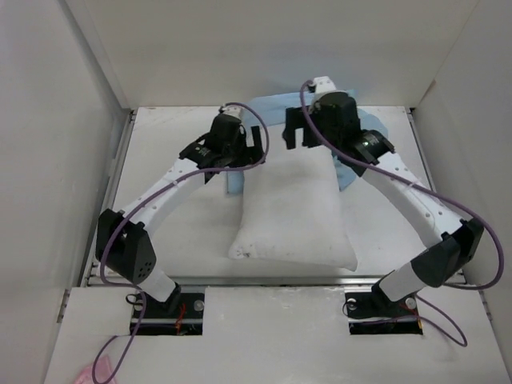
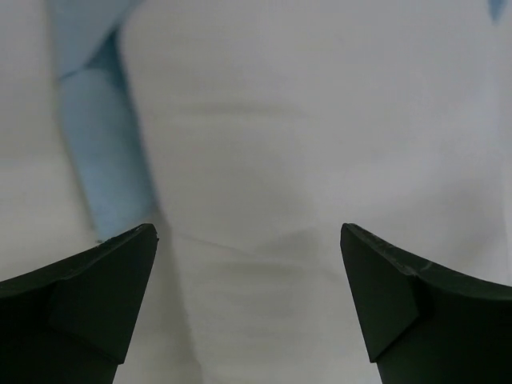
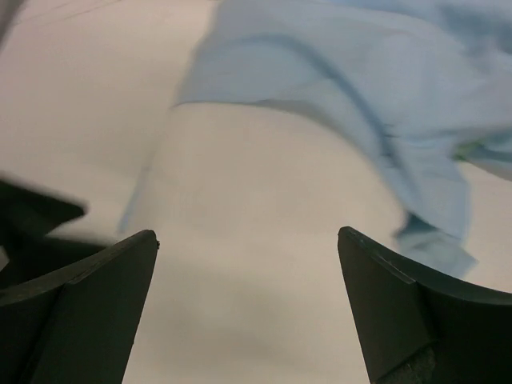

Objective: Put the pillow into the pillowcase

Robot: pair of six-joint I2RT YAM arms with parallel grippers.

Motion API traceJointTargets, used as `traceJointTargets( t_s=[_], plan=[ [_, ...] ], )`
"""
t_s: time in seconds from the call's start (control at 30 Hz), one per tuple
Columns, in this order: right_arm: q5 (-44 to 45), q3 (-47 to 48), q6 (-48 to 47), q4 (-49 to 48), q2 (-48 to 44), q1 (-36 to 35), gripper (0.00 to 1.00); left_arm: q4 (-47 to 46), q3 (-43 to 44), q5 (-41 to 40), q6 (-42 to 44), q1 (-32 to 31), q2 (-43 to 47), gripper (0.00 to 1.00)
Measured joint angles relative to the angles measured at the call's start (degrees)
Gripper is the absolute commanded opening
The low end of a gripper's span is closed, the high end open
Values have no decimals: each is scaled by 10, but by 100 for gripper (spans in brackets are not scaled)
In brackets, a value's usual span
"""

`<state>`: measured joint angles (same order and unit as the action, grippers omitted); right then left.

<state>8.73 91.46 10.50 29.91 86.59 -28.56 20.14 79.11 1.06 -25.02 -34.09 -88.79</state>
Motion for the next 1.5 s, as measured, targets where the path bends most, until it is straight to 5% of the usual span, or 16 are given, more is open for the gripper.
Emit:
traceJointTargets(
  t_s=[0.17,0.33,0.4,0.43,0.47,0.6,0.77,0.93,1.03,1.1,1.13,1.33,1.5],
  plan=[
    [3,98,3,34,106,-111,100,-3,-35,-44,-36,108,4,100],
    [75,219,39,102,310,-122,98,-19,-69,-41,-36,174,-15,100],
    [103,254,50,130,381,-117,72,-33,-73,-33,-28,174,-31,100],
    [115,275,55,141,415,-115,45,-42,-75,-27,-22,172,-40,100],
    [125,291,59,147,437,-115,0,-49,-75,-23,-16,171,-50,100],
    [153,280,82,131,428,-116,0,-74,-71,8,16,167,-105,100],
    [100,103,50,42,266,-95,0,-86,-39,48,53,163,-205,100],
    [36,52,12,27,167,-41,0,-114,3,89,74,153,-255,99],
    [26,51,-1,25,161,-31,0,-141,28,122,81,142,-269,70],
    [19,47,-6,22,163,-33,0,-154,41,147,82,137,-281,9],
    [17,44,-7,18,163,-35,0,-157,44,156,87,135,-285,0],
    [29,-22,-7,-90,157,-41,0,-181,19,194,93,119,-266,0],
    [90,-118,18,-256,130,-50,0,-182,-110,174,85,92,-78,0]
  ],
)
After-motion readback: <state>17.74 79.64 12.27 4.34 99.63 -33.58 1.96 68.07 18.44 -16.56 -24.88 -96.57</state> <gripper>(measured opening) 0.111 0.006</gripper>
